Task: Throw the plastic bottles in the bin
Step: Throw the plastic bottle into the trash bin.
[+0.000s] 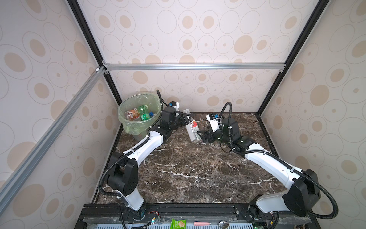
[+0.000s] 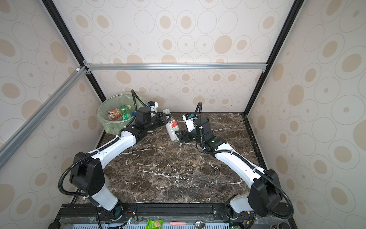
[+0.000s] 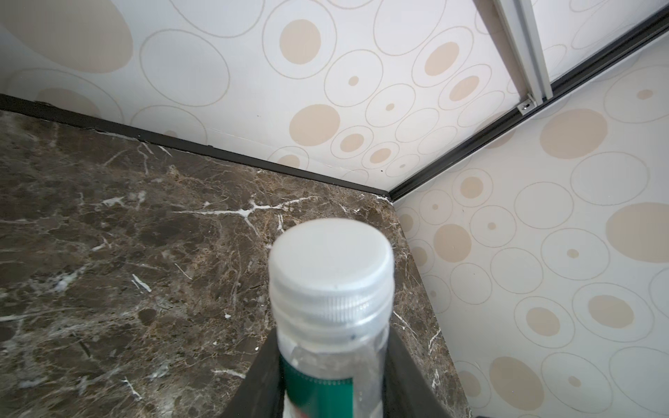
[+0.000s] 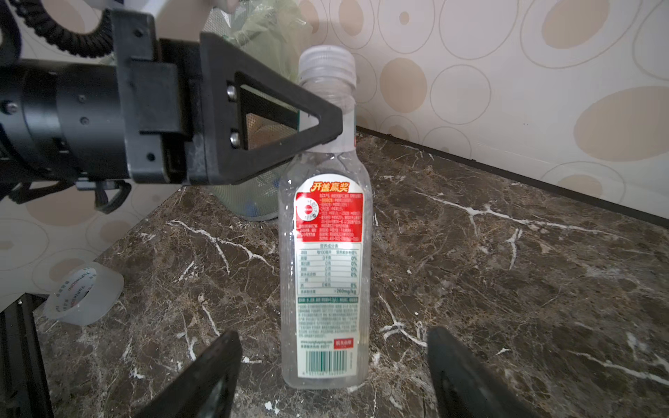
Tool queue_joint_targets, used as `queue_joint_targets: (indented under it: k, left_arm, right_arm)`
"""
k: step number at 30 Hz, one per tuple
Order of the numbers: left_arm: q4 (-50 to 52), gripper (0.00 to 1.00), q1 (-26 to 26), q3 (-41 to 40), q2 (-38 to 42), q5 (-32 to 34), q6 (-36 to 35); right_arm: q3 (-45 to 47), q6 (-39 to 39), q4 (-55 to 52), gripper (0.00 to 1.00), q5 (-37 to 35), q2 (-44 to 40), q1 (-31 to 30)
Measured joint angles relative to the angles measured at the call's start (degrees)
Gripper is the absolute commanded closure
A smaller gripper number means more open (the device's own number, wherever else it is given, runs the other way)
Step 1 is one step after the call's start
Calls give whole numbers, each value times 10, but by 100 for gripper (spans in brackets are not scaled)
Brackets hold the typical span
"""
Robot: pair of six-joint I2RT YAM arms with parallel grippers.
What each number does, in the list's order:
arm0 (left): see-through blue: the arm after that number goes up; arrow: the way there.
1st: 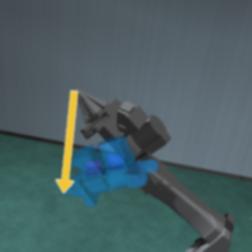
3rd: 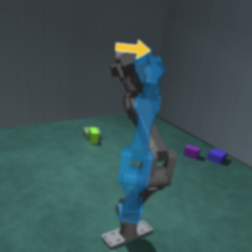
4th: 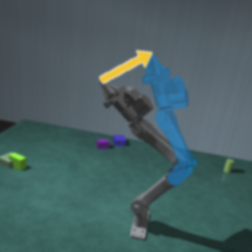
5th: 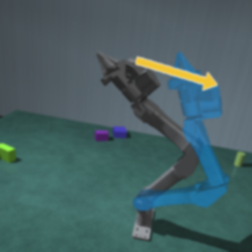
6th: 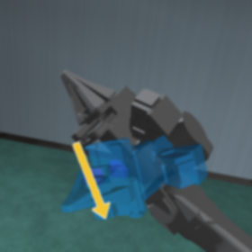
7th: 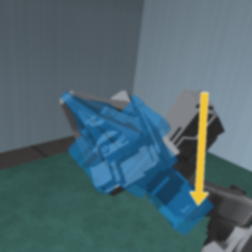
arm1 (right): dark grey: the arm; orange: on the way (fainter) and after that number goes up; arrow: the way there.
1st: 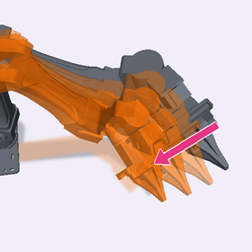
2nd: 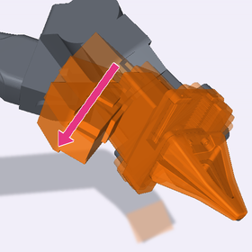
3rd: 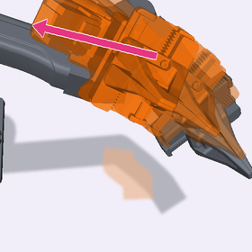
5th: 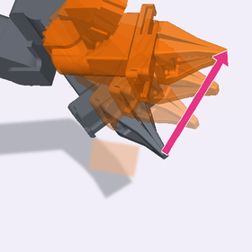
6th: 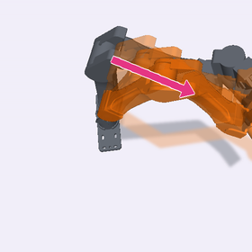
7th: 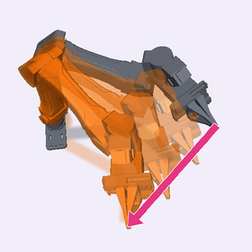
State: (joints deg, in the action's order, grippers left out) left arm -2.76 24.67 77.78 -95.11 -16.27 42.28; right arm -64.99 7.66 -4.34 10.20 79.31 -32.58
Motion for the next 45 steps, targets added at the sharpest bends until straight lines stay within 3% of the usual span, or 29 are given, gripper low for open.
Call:
queue_joint_targets:
  k: [4, 12, 17, 23, 33, 40, 42, 43, 45]
  left_arm:
    - [33, 70, -15, 44, 0, 10, -21]
    - [151, 70, -57, 214, 0, 45, -94]
    - [216, 70, -87, 331, 0, 97, -153]
    - [265, 70, -135, 401, 16, 176, -218]
    - [277, 68, -153, 420, 69, 371, -362]
    - [223, 68, -153, 374, 112, 423, -406]
    - [212, 63, -154, 339, 115, 430, -408]
    - [215, 56, -154, 329, 108, 431, -408]
    - [234, 30, -154, 330, 70, 431, -409]
  right_arm:
    - [0, 2, -2, 0, -1, -7, 0]
    - [-20, 0, -11, 1, -18, -11, -26]
    - [-71, -7, -13, 0, -30, 1, -56]
    - [-146, -18, -19, 1, -38, 42, -93]
    - [-204, -28, -34, 0, -42, 76, -124]
    - [-204, -27, -37, 1, -43, 80, -124]
    - [-203, -26, -37, 1, -43, 80, -124]
    - [-202, -26, -37, 1, -43, 80, -124]
    - [-197, -26, -37, 0, -43, 80, -124]
